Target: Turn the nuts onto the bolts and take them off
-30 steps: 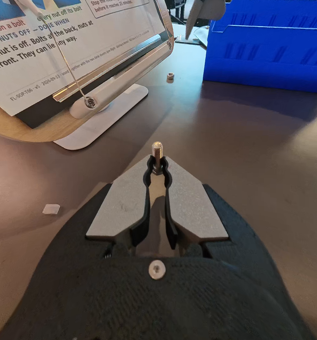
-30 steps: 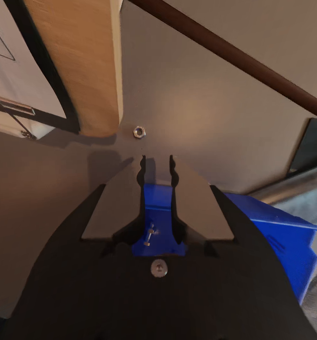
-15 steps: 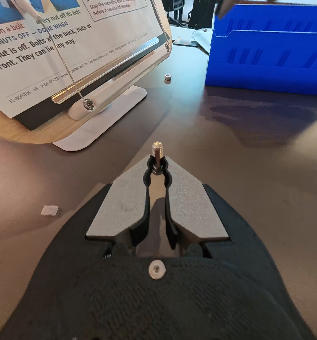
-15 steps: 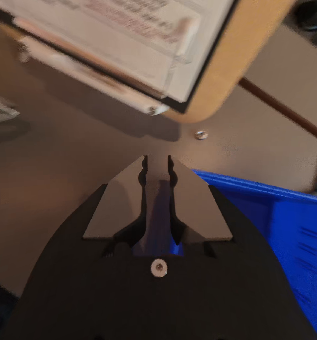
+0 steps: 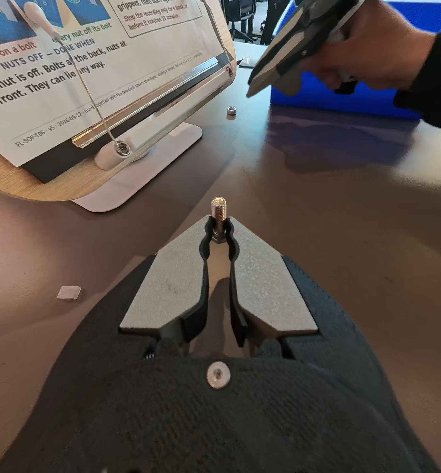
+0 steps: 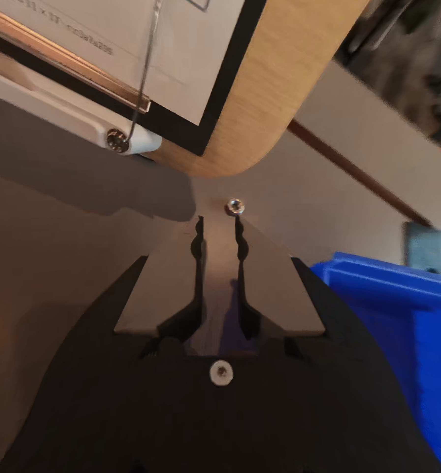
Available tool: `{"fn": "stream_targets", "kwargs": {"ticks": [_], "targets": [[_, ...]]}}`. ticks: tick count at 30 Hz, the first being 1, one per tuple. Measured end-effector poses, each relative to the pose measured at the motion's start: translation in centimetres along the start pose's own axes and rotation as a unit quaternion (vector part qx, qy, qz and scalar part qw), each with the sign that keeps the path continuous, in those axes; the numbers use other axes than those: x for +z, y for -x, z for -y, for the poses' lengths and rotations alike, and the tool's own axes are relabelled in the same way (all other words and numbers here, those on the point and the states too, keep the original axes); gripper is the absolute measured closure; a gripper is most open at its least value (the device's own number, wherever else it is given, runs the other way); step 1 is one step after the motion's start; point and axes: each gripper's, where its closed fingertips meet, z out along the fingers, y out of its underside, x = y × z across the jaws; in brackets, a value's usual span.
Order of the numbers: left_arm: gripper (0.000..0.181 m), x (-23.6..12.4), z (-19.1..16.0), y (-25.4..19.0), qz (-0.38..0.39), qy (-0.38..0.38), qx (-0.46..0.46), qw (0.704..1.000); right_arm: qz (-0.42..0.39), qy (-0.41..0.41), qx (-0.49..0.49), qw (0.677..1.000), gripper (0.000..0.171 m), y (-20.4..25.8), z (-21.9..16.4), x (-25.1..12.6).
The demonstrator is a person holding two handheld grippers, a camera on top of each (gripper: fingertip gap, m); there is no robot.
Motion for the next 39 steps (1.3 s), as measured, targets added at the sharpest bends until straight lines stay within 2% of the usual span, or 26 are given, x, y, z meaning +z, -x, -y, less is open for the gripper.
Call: {"fn": "stream_targets", "kwargs": {"ticks": [2, 7, 10, 13, 17, 20, 24, 28, 32, 39], "targets": [[0.174, 0.0, 0.0, 0.2, -0.001, 0.000, -0.004, 1.000, 0.019, 0.010, 0.042, 0.999, 0.138, 0.0, -0.4, 1.6], [0.174, 0.3, -0.1, -0.2, -0.008, 0.004, -0.003, 1.000, 0.026, 0.017, 0.091, 0.995, 0.139, -0.4, -1.3, 4.8], [0.174, 0.5, -0.2, -0.5, -0.013, 0.007, 0.004, 1.000, 0.005, 0.010, 0.074, 0.997, 0.144, -1.2, -1.3, 6.0], [0.174, 0.6, -0.3, -0.5, -0.014, 0.010, 0.006, 1.000, 0.018, 0.002, 0.094, 0.995, 0.157, -1.0, -1.1, 6.4], [0.174, 0.7, -0.5, -0.2, -0.012, 0.012, -0.001, 1.000, 0.063, -0.009, 0.119, 0.991, 0.157, 1.4, -2.0, 4.5], [0.174, 0.7, -0.5, -0.4, -0.019, 0.008, 0.002, 1.000, 0.137, -0.025, 0.098, 0.985, 0.158, 6.2, -2.8, 1.7], [0.174, 0.5, 0.4, -1.5, -0.034, -0.025, 0.051, 0.998, 0.207, -0.040, -0.011, 0.977, 0.157, 14.3, -3.3, -1.9], [0.174, -0.5, 1.9, -3.8, -0.053, -0.091, 0.146, 0.984, 0.241, -0.051, -0.086, 0.965, 0.157, 19.7, -3.5, -4.1], [0.174, -0.3, 1.3, -5.5, -0.042, -0.086, 0.248, 0.964, 0.265, -0.058, -0.103, 0.957, 0.157, 21.5, -3.7, -5.0], [0.174, 0.0, 0.6, -6.6, -0.036, -0.069, 0.305, 0.949, 0.309, -0.057, -0.106, 0.943, 0.157, 22.5, -4.0, -5.8]]}}
